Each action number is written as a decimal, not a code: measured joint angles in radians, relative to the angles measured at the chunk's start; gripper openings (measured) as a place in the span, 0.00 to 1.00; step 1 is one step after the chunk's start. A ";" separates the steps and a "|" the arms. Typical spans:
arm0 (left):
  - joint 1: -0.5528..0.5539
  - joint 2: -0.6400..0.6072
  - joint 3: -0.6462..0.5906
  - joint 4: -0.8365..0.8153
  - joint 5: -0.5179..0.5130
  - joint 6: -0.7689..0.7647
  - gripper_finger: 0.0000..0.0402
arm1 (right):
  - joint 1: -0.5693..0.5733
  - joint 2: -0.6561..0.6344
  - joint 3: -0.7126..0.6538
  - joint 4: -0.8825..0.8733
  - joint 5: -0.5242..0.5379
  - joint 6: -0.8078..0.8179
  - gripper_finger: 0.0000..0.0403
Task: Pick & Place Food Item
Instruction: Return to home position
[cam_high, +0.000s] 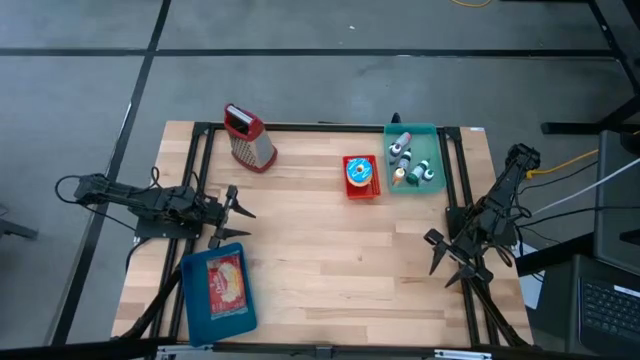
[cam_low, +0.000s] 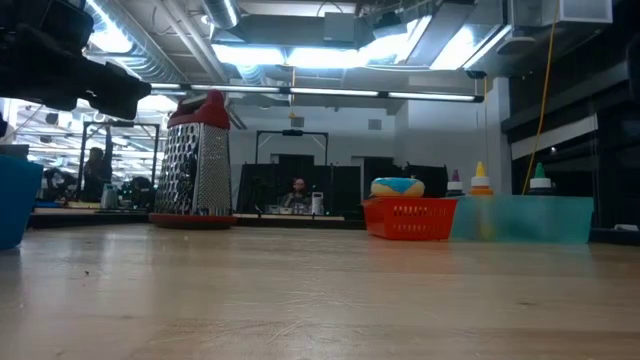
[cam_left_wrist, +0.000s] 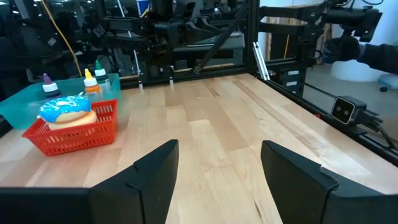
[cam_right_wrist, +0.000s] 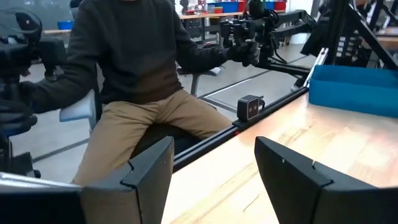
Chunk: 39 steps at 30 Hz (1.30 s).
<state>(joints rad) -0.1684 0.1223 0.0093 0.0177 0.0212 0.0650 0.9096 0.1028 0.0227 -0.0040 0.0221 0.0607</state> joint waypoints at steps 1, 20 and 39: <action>0.000 0.000 0.000 0.000 0.000 0.000 0.56 | 0.000 0.000 0.000 0.000 -0.001 -0.013 0.56; 0.000 0.000 0.000 0.000 -0.002 0.000 0.56 | 0.000 0.000 0.000 0.000 -0.012 -0.075 0.56; 0.000 0.000 0.000 0.000 -0.002 0.000 0.55 | 0.000 0.000 0.000 0.000 -0.012 -0.069 0.56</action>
<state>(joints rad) -0.1684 0.1223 0.0090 0.0181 0.0196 0.0654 0.9096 0.1028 0.0227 -0.0044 0.0105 -0.0086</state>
